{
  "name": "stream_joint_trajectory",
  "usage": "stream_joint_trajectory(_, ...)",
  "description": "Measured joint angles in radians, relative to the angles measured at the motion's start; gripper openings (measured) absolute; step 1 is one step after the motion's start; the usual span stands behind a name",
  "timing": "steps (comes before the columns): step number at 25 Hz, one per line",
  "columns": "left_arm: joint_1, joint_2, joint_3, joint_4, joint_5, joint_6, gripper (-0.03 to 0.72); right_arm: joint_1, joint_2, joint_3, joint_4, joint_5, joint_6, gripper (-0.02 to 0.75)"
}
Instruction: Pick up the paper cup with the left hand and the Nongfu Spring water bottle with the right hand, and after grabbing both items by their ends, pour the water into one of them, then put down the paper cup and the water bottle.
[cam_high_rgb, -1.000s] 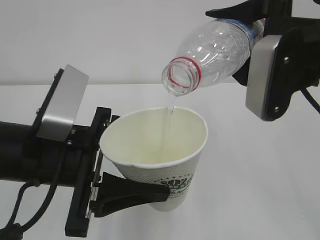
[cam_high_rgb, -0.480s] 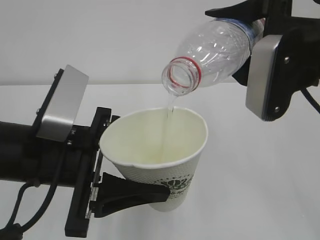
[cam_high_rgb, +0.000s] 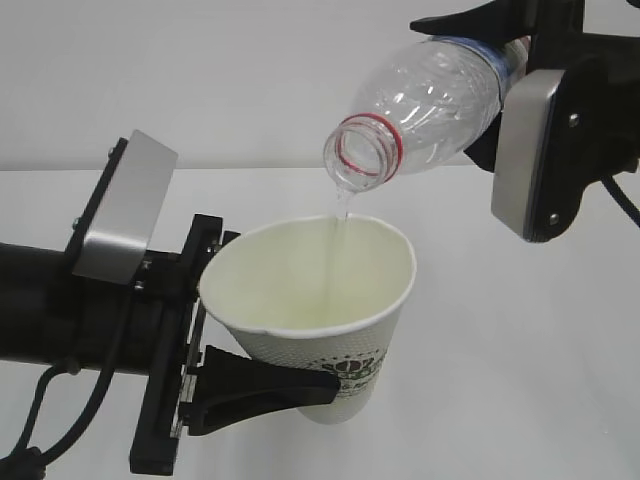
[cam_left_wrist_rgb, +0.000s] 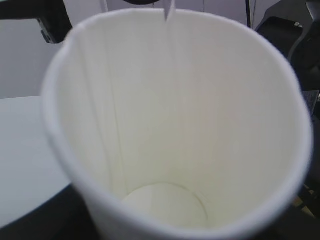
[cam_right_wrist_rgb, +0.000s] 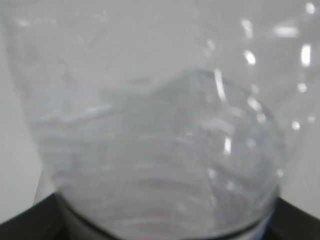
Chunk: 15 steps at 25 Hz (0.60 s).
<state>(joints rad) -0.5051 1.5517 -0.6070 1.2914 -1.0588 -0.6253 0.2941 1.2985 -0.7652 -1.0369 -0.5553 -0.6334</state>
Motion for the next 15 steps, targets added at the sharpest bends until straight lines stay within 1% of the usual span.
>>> stream_joint_trajectory(15, 0.0, 0.0, 0.0, 0.0, 0.0, 0.0, 0.474, 0.0, 0.0, 0.0, 0.0, 0.0, -0.007, 0.47)
